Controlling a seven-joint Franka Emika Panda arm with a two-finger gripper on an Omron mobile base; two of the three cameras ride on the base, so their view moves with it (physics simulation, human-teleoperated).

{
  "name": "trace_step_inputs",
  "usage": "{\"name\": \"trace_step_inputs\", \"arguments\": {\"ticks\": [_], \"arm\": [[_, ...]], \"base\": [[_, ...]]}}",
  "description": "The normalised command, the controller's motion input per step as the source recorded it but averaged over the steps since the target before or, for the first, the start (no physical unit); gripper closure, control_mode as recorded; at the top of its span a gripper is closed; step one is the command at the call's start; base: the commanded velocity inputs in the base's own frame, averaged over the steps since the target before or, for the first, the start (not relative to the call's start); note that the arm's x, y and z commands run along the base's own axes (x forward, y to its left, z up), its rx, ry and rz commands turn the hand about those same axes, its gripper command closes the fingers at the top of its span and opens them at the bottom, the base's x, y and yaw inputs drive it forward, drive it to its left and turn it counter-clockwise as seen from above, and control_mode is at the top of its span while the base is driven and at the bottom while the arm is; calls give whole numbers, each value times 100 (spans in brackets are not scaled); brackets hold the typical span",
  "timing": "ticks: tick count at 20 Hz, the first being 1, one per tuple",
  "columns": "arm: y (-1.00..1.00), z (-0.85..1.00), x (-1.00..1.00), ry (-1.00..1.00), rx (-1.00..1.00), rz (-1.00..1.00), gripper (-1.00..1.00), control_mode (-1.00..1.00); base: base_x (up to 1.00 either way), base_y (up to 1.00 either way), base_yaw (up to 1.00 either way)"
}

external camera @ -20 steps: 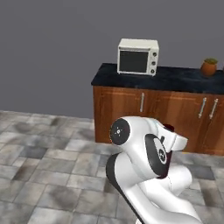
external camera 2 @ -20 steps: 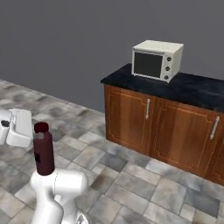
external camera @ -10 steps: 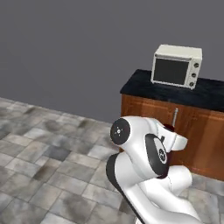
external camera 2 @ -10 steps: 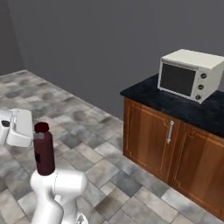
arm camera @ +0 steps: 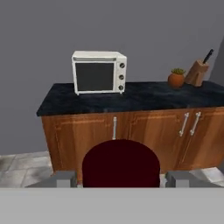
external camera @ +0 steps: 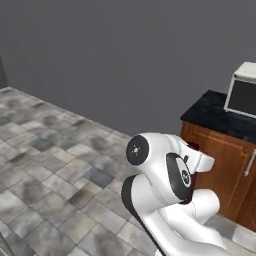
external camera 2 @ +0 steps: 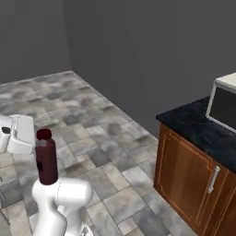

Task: There is a wine glass and glass cup on the dining counter. Place the wine bottle next to the wine glass and the juice bottle next to the glass cup.

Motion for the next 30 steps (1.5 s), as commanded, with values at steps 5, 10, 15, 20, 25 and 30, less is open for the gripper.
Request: {"name": "trace_step_inputs", "arguments": {"ticks": [5, 10, 15, 20, 25, 30], "arm": [[0, 0, 0, 0, 0, 0, 100, 100], [0, 0, 0, 0, 0, 0, 100, 100], [0, 0, 0, 0, 0, 0, 100, 100], [0, 0, 0, 0, 0, 0, 100, 100], [0, 0, 0, 0, 0, 0, 100, 100], [0, 0, 0, 0, 0, 0, 100, 100]], "base": [[79, 0, 44], [80, 0, 42], [84, 0, 36], [88, 0, 31], [89, 0, 29], [88, 0, 31]]}}
